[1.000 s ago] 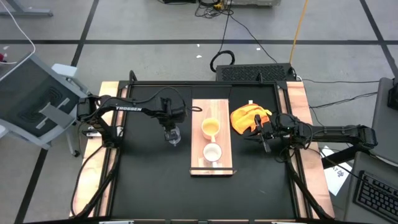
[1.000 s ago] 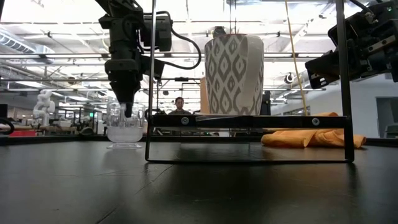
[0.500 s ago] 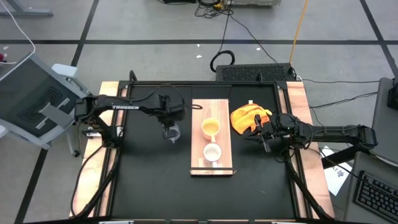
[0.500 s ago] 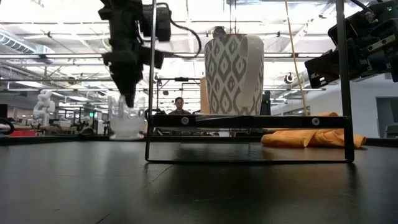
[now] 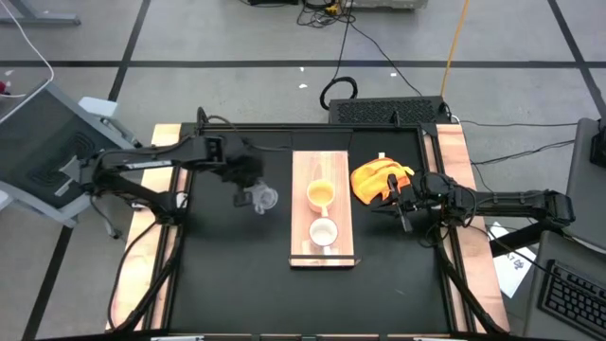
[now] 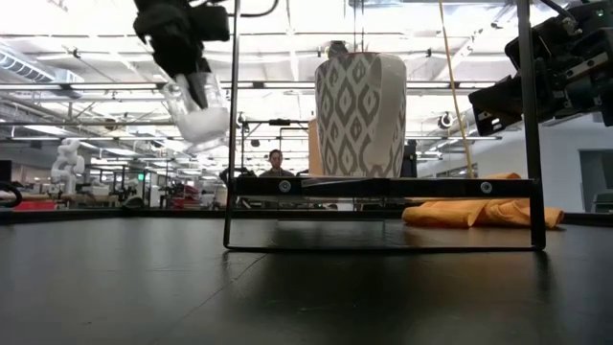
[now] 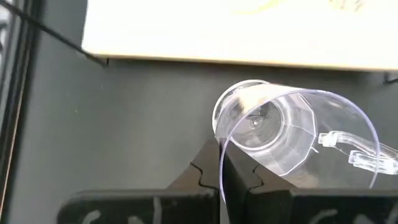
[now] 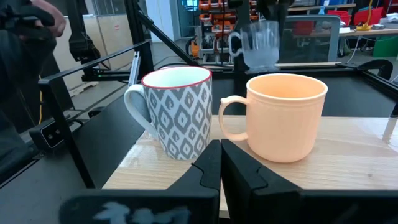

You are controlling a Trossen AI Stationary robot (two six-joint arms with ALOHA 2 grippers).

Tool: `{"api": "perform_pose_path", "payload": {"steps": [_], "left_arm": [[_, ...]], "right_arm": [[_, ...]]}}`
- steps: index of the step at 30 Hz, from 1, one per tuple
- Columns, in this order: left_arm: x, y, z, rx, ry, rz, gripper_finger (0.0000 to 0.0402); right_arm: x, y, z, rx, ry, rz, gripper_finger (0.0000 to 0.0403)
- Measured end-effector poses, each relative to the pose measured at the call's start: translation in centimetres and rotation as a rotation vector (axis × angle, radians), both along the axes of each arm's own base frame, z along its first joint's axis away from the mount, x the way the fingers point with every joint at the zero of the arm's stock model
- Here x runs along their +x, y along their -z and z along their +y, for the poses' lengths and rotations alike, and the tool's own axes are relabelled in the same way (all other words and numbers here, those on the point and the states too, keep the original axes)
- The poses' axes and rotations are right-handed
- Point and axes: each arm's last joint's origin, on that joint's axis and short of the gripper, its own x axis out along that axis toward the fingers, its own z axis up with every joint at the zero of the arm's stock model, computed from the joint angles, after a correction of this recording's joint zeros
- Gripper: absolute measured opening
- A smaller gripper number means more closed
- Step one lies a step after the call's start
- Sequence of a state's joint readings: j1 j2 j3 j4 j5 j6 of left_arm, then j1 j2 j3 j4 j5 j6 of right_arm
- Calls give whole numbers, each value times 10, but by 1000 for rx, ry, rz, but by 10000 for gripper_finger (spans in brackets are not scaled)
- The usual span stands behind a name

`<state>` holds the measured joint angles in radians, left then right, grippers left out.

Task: Stack small to large cups/mugs on shelf
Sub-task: Put the transparent cup on the shelf

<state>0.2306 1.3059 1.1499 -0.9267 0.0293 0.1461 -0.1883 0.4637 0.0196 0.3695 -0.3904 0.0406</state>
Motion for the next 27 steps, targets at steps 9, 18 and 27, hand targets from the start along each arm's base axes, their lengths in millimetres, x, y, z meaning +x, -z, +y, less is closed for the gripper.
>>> {"api": "perform_pose_path", "payload": {"steps": [9,18,27], "left_arm": [[-35,21,-10,-27,51,-217,1],[-55,57,-11,-59,41,-337,0],[-56,64,1,-18,5,-388,0]], "right_arm": [[1,0,0,-1,0,-5,0],[1,0,0,4,1,-2,0],[1,-1,0,3,1,-8,0]]}}
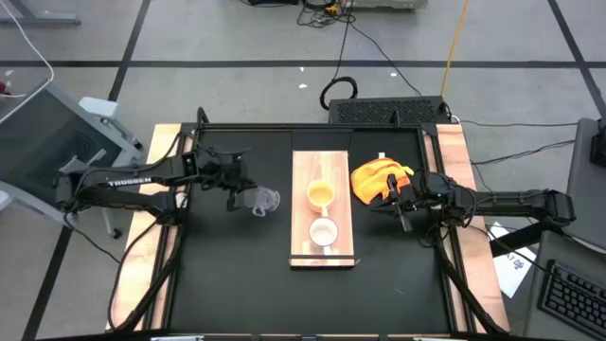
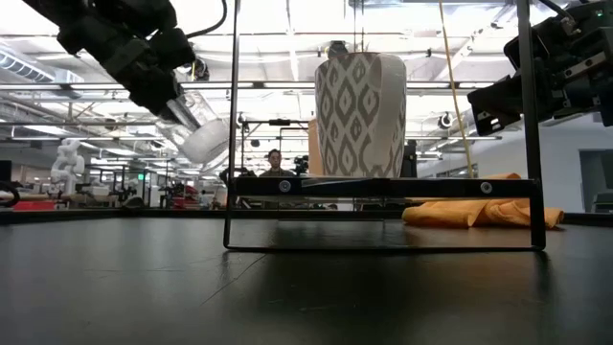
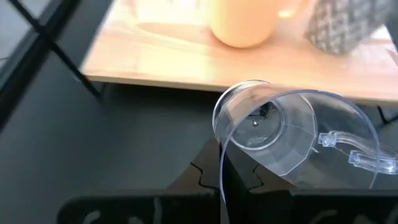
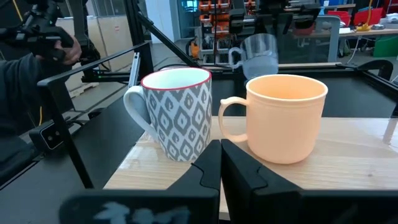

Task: Stack small to large cups/mugs on shelf
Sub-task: Put the transparent cup on the shelf

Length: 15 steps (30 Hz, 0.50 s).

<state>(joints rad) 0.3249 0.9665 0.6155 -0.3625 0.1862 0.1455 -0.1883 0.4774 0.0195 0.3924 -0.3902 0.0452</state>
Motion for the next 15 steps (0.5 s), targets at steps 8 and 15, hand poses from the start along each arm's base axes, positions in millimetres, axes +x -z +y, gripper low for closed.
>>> {"api": "perform_pose_path", "payload": {"steps": [8,15], "left_arm": [[-4,-3,20,47,-73,-40,0],[-9,-9,36,56,-47,-121,0]], "right_arm": [[0,0,0,0,0,0,0],[0,0,0,0,0,0,0]]}}
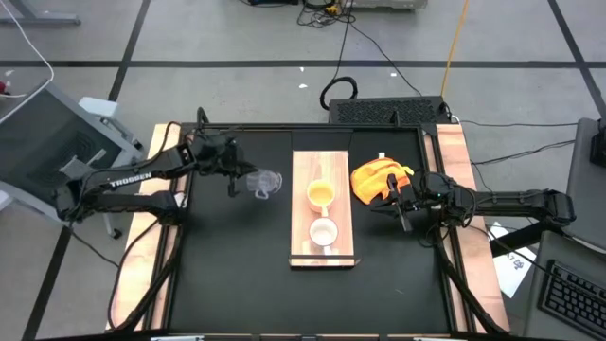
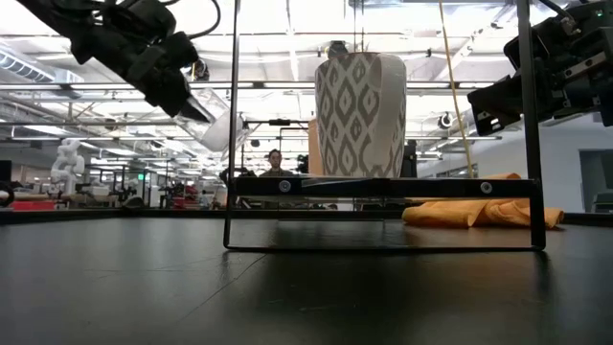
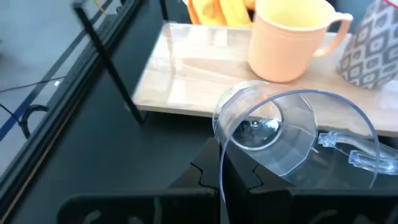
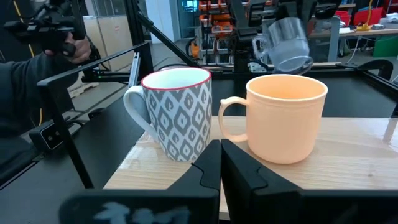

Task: Stack small to large cups/mugs on shelf
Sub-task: Put the transparent cup on the shelf

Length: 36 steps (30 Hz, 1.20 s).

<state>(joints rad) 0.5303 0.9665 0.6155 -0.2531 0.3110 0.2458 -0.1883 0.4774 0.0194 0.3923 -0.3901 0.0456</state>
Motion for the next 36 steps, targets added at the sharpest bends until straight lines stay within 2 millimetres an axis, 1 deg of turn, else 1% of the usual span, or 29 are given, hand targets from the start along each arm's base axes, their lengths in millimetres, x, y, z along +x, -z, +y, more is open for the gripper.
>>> {"api": "perform_pose_path", "payload": {"steps": [6,11,15,18,21,27,32,36], "left_arm": [[-5,1,14,-25,-24,-19,0],[-5,4,19,-44,-20,-18,0],[-1,3,22,-30,-9,-50,0],[4,-3,27,-26,8,-73,0],[11,-10,37,-16,9,-78,0],[31,-29,67,-19,43,-93,0],[54,-45,88,-35,97,-73,0],[76,-59,101,-67,148,-1,0]], "right_arm": [[0,0,0,0,0,0,0],[0,0,0,0,0,0,0],[0,0,0,-1,0,-2,0],[0,-2,0,-4,0,-18,0],[0,-3,0,-6,0,-30,0],[0,-3,0,-6,0,-31,0],[0,-3,0,-8,0,-32,0],[0,-3,0,-9,0,-28,0]]}}
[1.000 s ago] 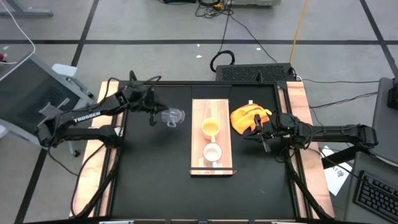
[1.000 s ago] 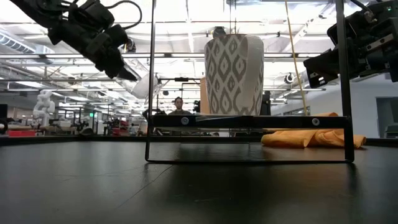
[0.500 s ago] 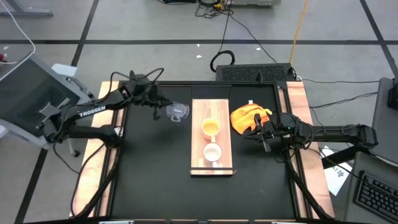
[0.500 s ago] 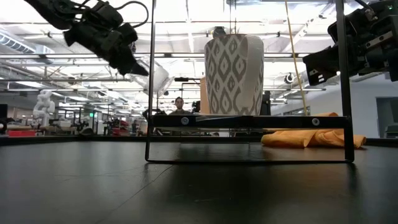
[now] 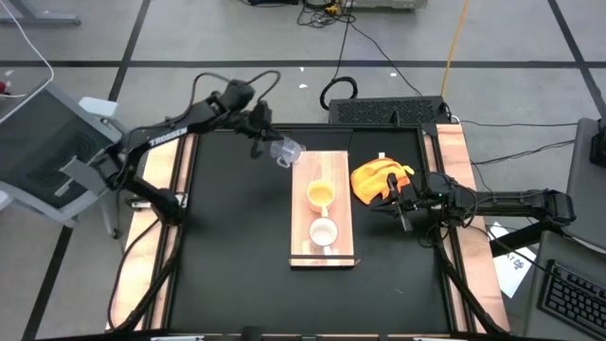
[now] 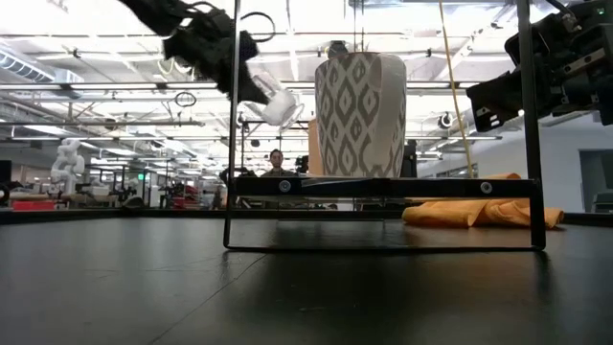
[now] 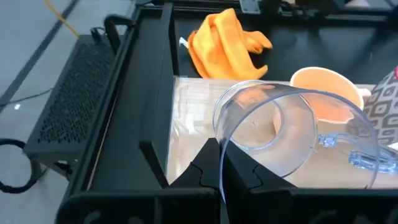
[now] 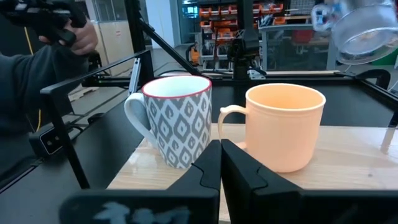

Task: Stack small to large cups/mugs on shelf
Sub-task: Put the transparent cup on the shelf

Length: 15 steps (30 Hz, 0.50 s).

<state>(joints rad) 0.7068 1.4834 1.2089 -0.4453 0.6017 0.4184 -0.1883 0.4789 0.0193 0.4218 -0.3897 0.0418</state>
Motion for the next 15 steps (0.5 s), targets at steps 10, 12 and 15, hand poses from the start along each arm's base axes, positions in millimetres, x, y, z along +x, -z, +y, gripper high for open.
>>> {"api": "perform_pose_path", "payload": {"steps": [10,12,15], "left_arm": [[59,-24,20,27,56,118,0],[69,-24,21,33,64,147,0],[83,-22,23,39,67,177,0]], "right_arm": [[0,1,0,-14,-1,9,0],[0,1,0,-16,-1,9,0],[0,1,0,-17,-1,9,0]]}}
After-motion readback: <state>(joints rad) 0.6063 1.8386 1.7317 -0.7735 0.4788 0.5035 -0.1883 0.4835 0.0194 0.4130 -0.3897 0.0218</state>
